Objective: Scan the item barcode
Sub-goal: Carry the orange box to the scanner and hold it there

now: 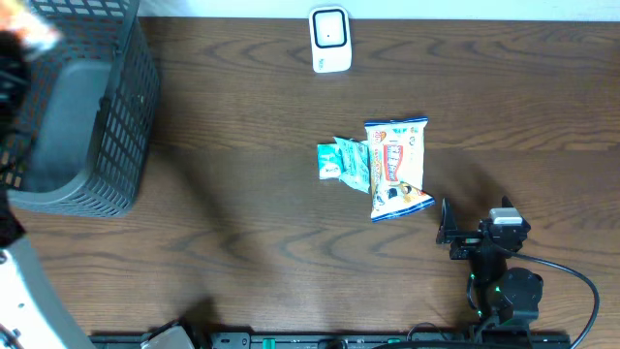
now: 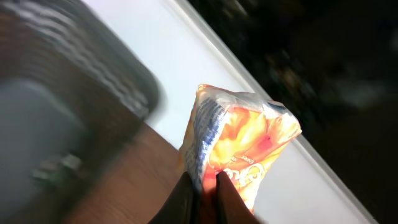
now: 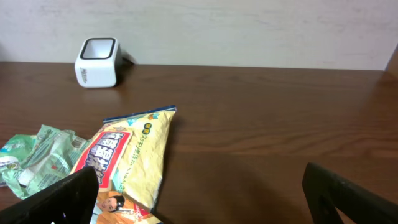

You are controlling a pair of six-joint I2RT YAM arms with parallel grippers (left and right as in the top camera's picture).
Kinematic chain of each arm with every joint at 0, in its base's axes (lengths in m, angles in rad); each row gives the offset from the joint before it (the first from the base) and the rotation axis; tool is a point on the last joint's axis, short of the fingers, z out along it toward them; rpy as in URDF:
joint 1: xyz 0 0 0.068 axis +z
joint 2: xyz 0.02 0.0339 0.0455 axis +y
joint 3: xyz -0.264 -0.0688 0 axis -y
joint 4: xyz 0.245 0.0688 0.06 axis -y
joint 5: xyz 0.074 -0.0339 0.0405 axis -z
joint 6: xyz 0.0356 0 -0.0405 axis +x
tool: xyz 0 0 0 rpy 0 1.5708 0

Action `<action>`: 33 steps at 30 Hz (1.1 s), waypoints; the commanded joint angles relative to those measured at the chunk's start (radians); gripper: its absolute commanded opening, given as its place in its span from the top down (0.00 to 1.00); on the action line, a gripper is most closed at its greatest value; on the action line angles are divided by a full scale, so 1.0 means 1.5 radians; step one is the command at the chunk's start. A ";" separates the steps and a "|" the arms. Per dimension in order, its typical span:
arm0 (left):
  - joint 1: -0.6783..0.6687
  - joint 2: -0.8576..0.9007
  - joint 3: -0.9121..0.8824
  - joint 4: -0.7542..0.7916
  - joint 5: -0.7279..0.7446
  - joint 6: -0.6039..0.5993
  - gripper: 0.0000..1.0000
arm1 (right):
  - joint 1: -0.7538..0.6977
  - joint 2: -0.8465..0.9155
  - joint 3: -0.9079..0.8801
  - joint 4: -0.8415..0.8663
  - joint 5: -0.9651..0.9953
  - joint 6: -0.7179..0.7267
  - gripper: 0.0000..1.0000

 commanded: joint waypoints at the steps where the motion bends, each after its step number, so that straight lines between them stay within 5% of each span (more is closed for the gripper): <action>1: -0.103 0.011 -0.001 -0.030 0.073 0.070 0.93 | -0.003 -0.003 -0.001 -0.003 0.000 0.007 0.01; 8: -0.274 0.065 -0.008 -0.112 0.030 0.210 0.92 | -0.003 -0.003 -0.001 -0.003 0.000 0.007 0.01; 19: -0.464 0.258 -0.008 -0.221 -0.190 0.208 0.93 | -0.003 -0.003 -0.001 -0.003 0.000 0.007 0.01; 33: -0.561 0.517 -0.008 -0.225 -0.192 0.151 0.93 | -0.003 -0.003 -0.001 -0.003 0.000 0.007 0.01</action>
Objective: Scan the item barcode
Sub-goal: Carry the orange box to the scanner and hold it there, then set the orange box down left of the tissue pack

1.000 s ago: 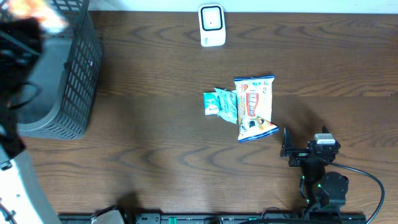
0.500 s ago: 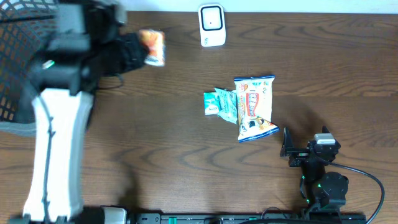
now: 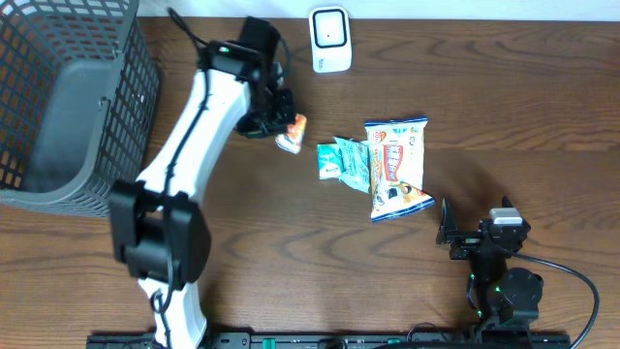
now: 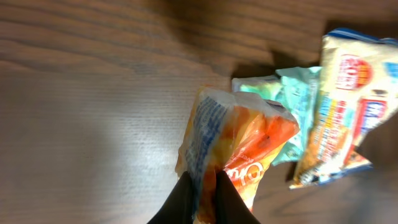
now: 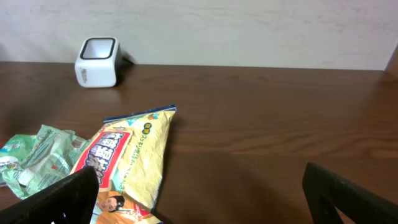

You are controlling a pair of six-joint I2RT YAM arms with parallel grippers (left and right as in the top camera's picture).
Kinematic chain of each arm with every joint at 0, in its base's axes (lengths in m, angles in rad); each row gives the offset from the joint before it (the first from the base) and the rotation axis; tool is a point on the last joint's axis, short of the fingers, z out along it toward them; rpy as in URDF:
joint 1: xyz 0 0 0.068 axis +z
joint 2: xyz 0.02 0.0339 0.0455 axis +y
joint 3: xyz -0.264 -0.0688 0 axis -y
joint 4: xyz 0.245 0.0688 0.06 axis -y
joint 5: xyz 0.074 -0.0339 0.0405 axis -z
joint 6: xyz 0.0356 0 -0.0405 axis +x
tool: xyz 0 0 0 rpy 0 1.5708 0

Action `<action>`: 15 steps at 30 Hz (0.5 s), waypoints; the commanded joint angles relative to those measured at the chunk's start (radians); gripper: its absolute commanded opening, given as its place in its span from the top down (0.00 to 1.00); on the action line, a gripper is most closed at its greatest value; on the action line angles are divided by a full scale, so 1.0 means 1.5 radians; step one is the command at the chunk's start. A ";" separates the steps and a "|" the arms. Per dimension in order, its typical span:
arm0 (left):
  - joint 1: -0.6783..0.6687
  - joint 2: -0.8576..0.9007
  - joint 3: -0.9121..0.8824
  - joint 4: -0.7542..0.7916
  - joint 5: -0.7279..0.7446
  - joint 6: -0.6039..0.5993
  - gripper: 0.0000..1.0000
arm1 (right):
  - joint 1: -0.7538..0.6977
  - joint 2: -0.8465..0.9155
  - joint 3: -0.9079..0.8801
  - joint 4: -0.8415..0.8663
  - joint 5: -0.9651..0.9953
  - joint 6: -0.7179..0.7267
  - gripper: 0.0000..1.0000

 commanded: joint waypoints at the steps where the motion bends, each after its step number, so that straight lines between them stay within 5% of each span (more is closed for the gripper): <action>1: -0.013 0.045 -0.003 0.005 -0.009 -0.016 0.93 | -0.003 -0.003 -0.001 -0.003 0.000 0.007 0.01; 13: -0.033 0.120 -0.003 0.052 -0.009 -0.053 0.92 | -0.003 -0.003 -0.001 -0.003 0.000 0.007 0.01; 15: -0.034 0.120 -0.003 0.052 -0.009 -0.053 0.83 | -0.003 -0.003 -0.001 -0.003 0.000 0.007 0.01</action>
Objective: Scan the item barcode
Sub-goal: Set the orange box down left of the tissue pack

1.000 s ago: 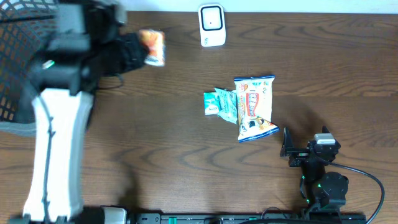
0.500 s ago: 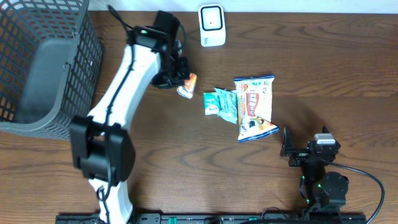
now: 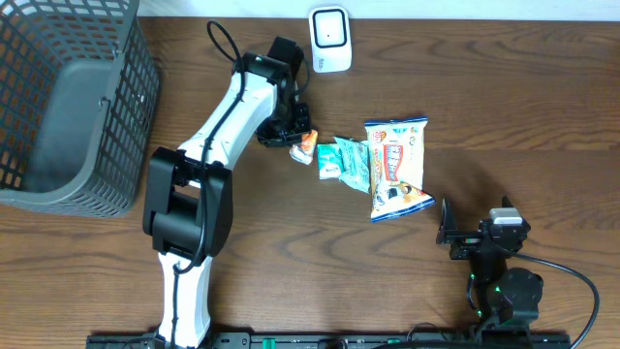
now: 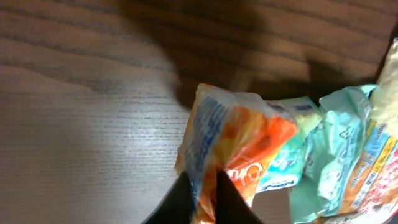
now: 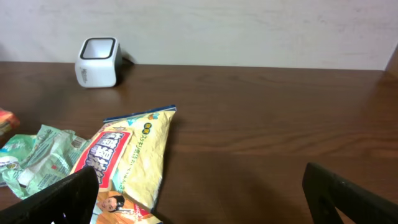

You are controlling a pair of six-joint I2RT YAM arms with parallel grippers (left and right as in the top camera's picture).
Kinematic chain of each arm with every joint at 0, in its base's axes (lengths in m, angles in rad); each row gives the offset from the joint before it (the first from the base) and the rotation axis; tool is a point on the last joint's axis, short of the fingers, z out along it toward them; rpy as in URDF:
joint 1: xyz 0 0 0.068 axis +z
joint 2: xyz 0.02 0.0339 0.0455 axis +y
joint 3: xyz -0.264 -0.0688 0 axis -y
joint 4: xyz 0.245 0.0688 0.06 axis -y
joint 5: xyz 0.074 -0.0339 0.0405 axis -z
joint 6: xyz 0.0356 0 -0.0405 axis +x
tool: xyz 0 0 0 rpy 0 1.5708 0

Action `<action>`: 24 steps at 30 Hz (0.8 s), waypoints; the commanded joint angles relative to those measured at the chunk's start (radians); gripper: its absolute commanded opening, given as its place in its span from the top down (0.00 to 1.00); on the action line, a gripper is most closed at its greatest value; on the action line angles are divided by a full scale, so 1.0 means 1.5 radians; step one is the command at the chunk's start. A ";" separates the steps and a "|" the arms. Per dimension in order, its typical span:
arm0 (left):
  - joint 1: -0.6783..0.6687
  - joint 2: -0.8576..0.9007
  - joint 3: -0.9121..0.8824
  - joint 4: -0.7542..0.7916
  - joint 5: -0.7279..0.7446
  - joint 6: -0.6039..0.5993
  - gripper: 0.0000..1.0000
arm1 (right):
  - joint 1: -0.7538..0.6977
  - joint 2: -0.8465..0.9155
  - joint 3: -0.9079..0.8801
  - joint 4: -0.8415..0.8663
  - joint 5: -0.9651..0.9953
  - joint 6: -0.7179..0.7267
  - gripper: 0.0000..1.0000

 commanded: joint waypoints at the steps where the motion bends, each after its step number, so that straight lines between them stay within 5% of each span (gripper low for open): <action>1: -0.004 0.007 -0.003 -0.001 -0.008 -0.011 0.78 | -0.003 -0.003 -0.001 -0.003 0.001 0.007 0.01; 6: -0.006 0.007 -0.003 -0.003 -0.001 -0.011 0.66 | -0.003 -0.003 -0.001 -0.003 0.000 0.007 0.01; 24: 0.101 -0.118 0.160 -0.095 0.076 0.120 0.66 | -0.003 -0.003 -0.001 -0.003 0.000 0.007 0.01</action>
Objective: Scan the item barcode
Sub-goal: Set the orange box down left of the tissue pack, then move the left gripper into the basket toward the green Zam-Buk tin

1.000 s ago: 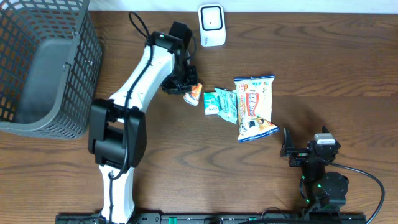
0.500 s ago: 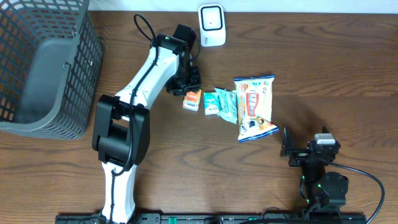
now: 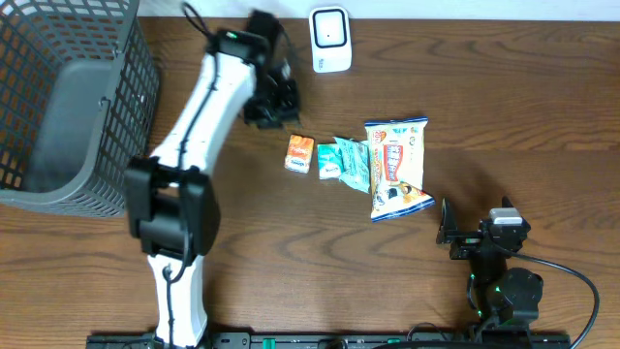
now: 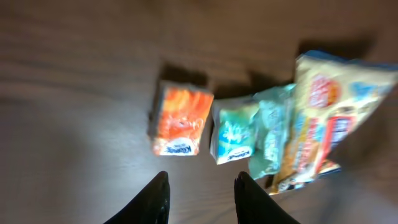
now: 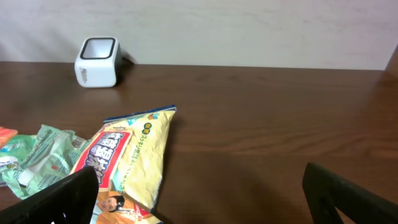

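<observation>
A small orange packet (image 3: 299, 153) (image 4: 182, 120) lies flat on the brown table, just left of a teal packet (image 3: 341, 160) (image 4: 237, 130). A yellow snack bag (image 3: 395, 167) (image 5: 127, 158) lies to the right of those. The white barcode scanner (image 3: 329, 39) (image 5: 97, 62) stands at the table's far edge. My left gripper (image 3: 270, 102) (image 4: 200, 196) hovers open and empty, up and to the left of the orange packet. My right gripper (image 5: 199, 199) rests open near the front right, empty.
A dark grey mesh basket (image 3: 68, 107) fills the far left of the table. The right arm's base and cable (image 3: 504, 281) sit at the front right.
My left gripper was shut on the orange packet beside the teal packet. Now it is open and has moved up and left, and the packet lies flat on the table.
The left gripper first held the orange packet over by the basket, largely out of the overhead view. It then held the packet near the scanner, then low beside the teal packet. Now the packet lies on the table and the gripper is open. The right arm stayed still.
</observation>
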You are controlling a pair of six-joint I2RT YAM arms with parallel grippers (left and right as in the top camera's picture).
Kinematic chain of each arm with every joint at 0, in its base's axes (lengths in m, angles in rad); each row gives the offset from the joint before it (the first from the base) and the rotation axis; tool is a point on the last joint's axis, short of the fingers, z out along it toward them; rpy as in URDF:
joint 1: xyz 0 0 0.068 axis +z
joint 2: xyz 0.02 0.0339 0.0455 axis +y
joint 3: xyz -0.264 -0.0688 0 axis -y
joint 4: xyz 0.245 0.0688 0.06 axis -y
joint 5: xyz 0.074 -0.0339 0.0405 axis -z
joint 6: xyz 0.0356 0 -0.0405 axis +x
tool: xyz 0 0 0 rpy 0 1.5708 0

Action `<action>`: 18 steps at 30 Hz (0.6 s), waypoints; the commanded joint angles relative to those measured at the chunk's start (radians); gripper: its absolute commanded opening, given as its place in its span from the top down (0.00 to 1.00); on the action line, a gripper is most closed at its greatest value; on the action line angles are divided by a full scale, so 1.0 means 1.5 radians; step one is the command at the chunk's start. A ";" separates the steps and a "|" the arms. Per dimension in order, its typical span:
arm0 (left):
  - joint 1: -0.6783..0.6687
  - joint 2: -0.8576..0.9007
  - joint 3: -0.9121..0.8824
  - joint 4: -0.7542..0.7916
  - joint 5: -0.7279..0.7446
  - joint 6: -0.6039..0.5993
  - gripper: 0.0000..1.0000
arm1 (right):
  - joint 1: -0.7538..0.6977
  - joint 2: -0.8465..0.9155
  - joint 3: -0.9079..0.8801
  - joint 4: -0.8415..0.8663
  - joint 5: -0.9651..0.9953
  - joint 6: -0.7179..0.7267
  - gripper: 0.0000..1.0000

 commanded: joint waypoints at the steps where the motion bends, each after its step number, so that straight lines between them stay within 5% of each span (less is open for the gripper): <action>1: 0.045 -0.099 0.034 -0.001 -0.001 0.054 0.66 | -0.003 -0.003 -0.001 -0.003 0.001 0.007 0.01; 9: 0.143 -0.233 0.034 -0.031 -0.180 0.056 0.59 | -0.003 -0.003 -0.001 -0.003 0.001 0.007 0.01; 18: 0.251 -0.274 0.034 -0.067 -0.192 0.034 0.54 | -0.003 -0.003 -0.001 -0.003 0.000 0.007 0.01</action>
